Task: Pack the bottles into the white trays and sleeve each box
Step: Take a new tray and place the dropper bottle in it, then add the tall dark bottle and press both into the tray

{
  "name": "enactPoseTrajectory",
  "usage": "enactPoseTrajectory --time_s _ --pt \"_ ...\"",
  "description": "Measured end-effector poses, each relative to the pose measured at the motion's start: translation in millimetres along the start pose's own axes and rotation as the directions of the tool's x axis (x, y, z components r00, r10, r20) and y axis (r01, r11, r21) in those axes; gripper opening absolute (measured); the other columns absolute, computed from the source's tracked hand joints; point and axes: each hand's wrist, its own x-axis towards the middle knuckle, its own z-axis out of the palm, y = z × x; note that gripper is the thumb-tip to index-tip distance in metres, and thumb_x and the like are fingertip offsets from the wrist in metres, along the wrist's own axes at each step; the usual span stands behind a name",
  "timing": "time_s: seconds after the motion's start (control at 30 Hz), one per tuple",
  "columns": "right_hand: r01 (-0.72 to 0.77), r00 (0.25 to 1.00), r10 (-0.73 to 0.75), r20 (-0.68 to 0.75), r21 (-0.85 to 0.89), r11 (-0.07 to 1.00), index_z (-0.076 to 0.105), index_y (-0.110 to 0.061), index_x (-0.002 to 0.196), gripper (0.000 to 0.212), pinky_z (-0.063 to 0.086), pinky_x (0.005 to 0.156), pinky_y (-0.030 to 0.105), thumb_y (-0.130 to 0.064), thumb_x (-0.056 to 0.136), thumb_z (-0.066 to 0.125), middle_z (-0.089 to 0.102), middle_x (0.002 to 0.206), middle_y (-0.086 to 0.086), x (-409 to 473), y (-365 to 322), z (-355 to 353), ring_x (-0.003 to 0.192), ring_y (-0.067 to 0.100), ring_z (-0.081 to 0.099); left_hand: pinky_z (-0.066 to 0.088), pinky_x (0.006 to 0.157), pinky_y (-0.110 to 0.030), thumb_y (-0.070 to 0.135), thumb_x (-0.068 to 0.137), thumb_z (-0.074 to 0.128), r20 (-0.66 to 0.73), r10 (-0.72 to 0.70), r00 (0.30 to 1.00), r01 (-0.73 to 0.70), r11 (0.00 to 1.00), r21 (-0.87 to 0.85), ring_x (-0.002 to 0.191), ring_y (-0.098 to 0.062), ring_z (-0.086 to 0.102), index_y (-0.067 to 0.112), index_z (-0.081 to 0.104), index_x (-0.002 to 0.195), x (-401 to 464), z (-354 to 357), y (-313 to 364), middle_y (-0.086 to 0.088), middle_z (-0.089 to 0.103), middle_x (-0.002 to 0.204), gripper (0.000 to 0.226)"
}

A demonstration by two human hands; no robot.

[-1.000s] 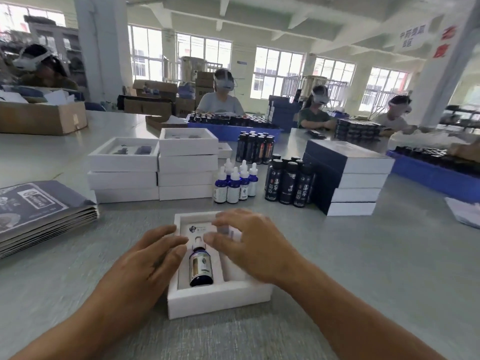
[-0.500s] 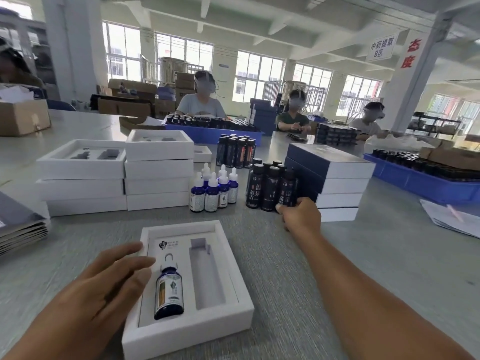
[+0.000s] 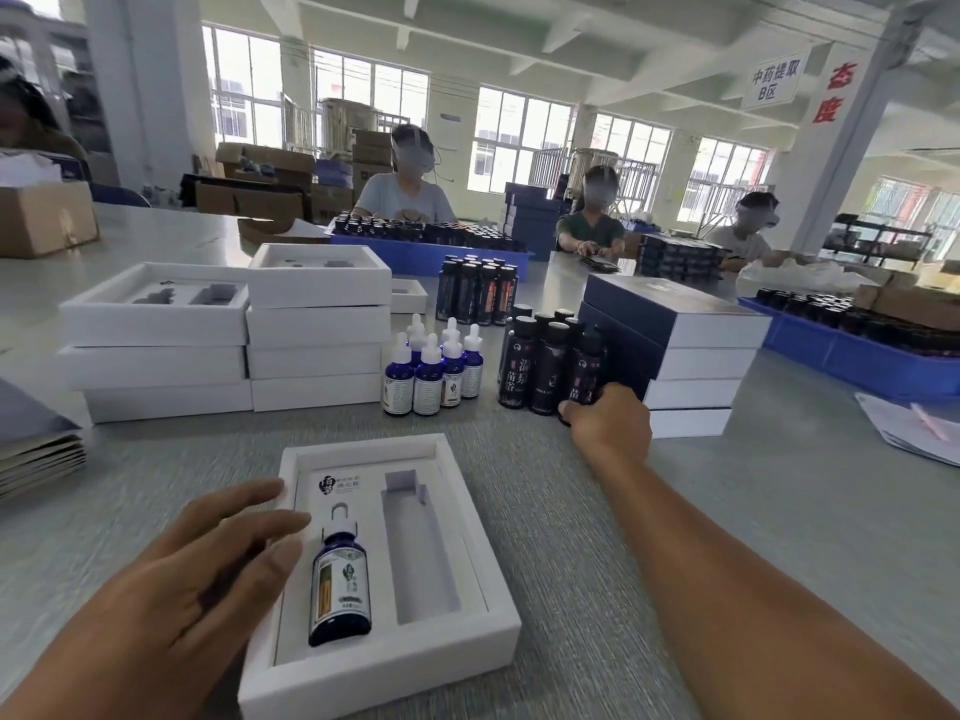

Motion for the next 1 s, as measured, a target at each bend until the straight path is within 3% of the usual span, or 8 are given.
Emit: enactPoseTrajectory --time_s 0.07,0.2,0.33,0.43,0.57,0.73,0.83,1.0 --pt "0.035 0.999 -0.035 0.024 -0.022 0.999 0.058 -0.012 0.090 0.029 0.039 0.056 0.028 -0.035 0.084 0.075 0.061 0.080 0.001 -7.0 2.6 -8.3 0.071 0.018 0.058 0.055 0.082 -0.040 0.085 0.080 0.034 0.002 -0.037 0.999 0.037 0.998 -0.046 0.107 0.015 0.055 0.062 0.062 0.108 3.1 -2.6 9.0 0.037 0.046 0.136 0.045" --pt "0.124 0.986 -0.117 0.121 -0.053 0.991 0.058 -0.013 0.090 0.032 0.039 0.058 0.030 -0.037 0.080 0.077 0.062 0.083 0.002 -30.3 7.4 -38.8 0.071 0.016 0.056 0.041 0.096 -0.031 0.074 0.077 0.038 0.130 -0.068 0.989 0.078 0.994 -0.075 0.121 0.019 0.042 0.058 0.064 0.101 4.5 -8.2 27.8 0.051 0.029 0.138 0.038" --pt "0.237 0.933 -0.249 0.260 0.077 0.968 0.062 -0.019 0.090 0.025 0.049 0.064 0.031 -0.039 0.083 0.075 0.066 0.080 -0.004 -76.1 -3.6 -70.8 0.072 0.013 0.063 0.036 0.099 -0.023 0.072 0.076 0.029 0.220 -0.093 0.971 0.096 0.995 -0.006 0.125 0.007 0.043 0.049 0.061 0.107 1.4 -13.8 39.6 0.040 0.031 0.143 0.050" --pt "0.330 0.873 -0.375 0.312 0.186 0.925 0.067 -0.022 0.084 0.023 0.045 0.050 0.020 -0.046 0.084 0.069 0.067 0.063 -0.006 -121.1 -25.3 -92.5 0.056 0.006 0.062 0.036 0.098 -0.023 0.074 0.076 0.029 0.208 -0.090 0.974 0.087 0.996 0.024 0.126 0.005 0.041 0.049 0.062 0.103 -3.5 -14.6 42.6 0.036 0.033 0.140 0.049" --pt "0.469 0.766 -0.519 0.380 0.222 0.855 0.069 -0.027 0.080 0.024 0.041 0.045 0.009 -0.051 0.081 0.067 0.068 0.068 -0.022 -170.8 -53.8 -106.1 0.058 -0.004 0.062 0.036 0.102 -0.025 0.079 0.076 0.026 0.220 -0.095 0.971 0.089 0.995 0.037 0.130 0.006 0.035 0.049 0.061 0.110 -8.2 -14.3 42.1 0.036 0.029 0.142 0.057" --pt "0.632 0.693 -0.577 0.433 0.020 0.775 0.060 -0.036 0.105 0.029 0.043 0.048 0.016 -0.056 0.084 0.059 0.063 0.066 -0.012 -199.5 -62.3 -91.1 0.060 0.003 0.061 0.038 0.104 -0.027 0.079 0.078 0.025 0.238 -0.088 0.967 0.079 0.996 0.045 0.131 0.003 0.036 0.049 0.059 0.112 -7.6 -14.3 40.7 0.034 0.028 0.143 0.057" --pt "0.733 0.664 -0.639 0.389 -0.169 0.659 0.063 -0.030 0.101 0.041 0.037 0.057 0.017 -0.065 0.085 0.049 0.058 0.076 -0.016 -205.4 -59.5 -82.7 0.066 0.000 0.053 0.038 0.102 -0.026 0.079 0.079 0.023 0.243 -0.086 0.966 0.075 0.996 0.054 0.129 0.003 0.039 0.048 0.059 0.114 -7.1 -13.2 39.8 0.036 0.027 0.142 0.059" --pt "0.762 0.634 -0.650 0.420 -0.194 0.618 0.066 -0.033 0.106 0.060 0.044 0.064 0.023 -0.079 0.081 0.038 0.059 0.090 -0.017 -207.7 -52.9 -83.0 0.074 0.001 0.055 0.042 0.100 -0.028 0.079 0.080 0.023 0.248 -0.089 0.965 0.077 0.995 0.058 0.127 0.002 0.042 0.047 0.058 0.115 -7.3 -12.8 39.4 0.035 0.026 0.142 0.059"
